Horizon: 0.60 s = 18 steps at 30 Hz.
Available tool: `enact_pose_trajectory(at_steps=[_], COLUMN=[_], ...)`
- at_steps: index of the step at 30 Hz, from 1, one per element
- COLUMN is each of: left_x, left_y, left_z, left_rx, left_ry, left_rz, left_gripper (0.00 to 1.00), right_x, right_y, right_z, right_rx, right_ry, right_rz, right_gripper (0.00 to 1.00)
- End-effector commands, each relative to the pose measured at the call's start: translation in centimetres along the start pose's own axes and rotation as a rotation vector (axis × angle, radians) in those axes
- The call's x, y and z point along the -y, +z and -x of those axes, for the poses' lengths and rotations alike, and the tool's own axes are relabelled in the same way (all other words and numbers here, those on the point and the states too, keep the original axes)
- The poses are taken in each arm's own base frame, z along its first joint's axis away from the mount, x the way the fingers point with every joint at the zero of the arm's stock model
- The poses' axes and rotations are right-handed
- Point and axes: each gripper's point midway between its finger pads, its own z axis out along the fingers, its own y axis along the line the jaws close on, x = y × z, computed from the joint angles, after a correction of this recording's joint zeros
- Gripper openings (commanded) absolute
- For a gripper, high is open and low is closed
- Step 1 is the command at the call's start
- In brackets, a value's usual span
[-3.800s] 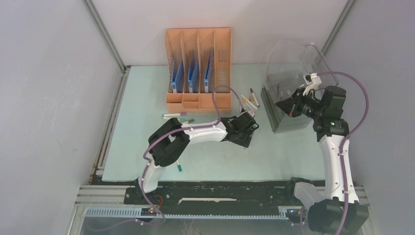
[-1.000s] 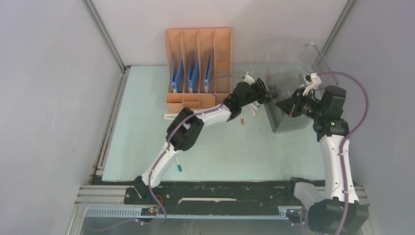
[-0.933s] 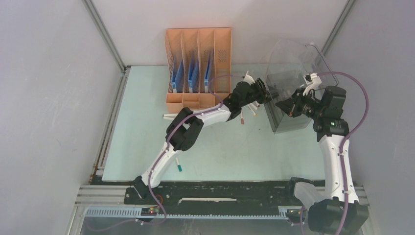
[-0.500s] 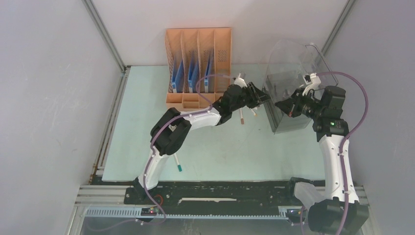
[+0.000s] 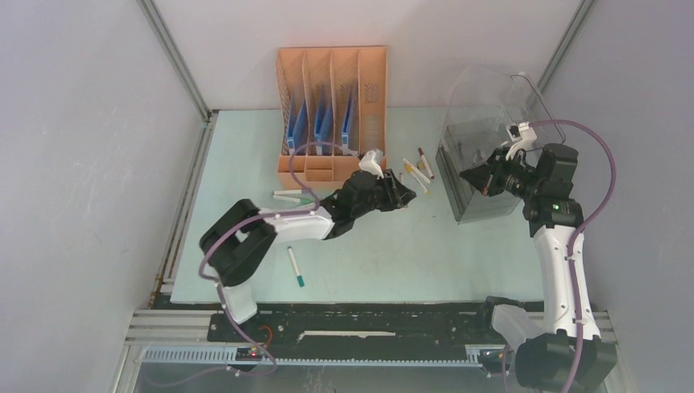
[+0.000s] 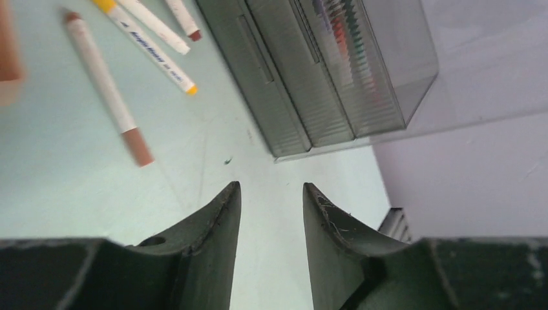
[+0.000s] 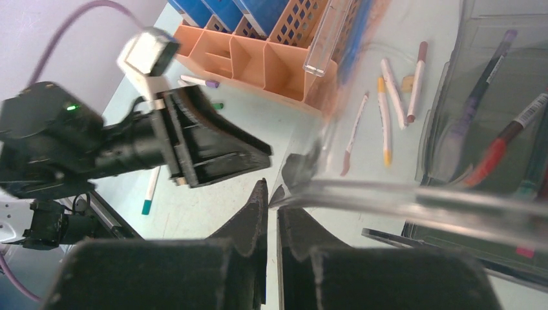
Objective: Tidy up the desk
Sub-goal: Place the stationery in the storage box, then close the storage box at the center of the board.
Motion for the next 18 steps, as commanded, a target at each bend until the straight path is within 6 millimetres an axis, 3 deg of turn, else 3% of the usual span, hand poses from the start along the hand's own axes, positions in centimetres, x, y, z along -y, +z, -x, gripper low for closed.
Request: enact_pose_trajectory(at_steps=[1, 6, 11, 13, 15, 18], left_x=[-0.8, -6.1, -9.3, -10.2, -11.5, -12.1], left_y=[-4.7, -10.0, -15.3, -17.1, -18.8, -19.4], left_z=[2.8, 3.7, 5.3, 6.0, 6.5, 6.7], left_rx=[0.132, 0.201, 0.298, 0.338, 0.386, 0.385], left_ry=[0.265, 0.388, 0.439, 0.442, 0.387, 0.332], left_rz=[0.129, 0.353, 0.517, 0.568, 0.611, 0.529], left_gripper=[0.45, 0.47, 0.59, 0.73, 0.98, 1.0], right_x=[-3.0, -3.1, -3.1, -3.2, -3.2, -3.1], right_y=[-0.6, -0.6, -0.6, -0.6, -0.6, -0.6], right_z=[2.2, 2.2, 2.2, 2.2, 2.2, 2.2], right_rx=[0.047, 0.047, 0.048, 0.047, 0.046, 0.045], right_ry=[-0.105, -0.105, -0.107, -0.109, -0.111, -0.112], right_rz=[0.109, 0.111, 0.115, 0.116, 0.119, 0.117], right_gripper=[0.04, 0.04, 0.04, 0.04, 0.04, 0.04])
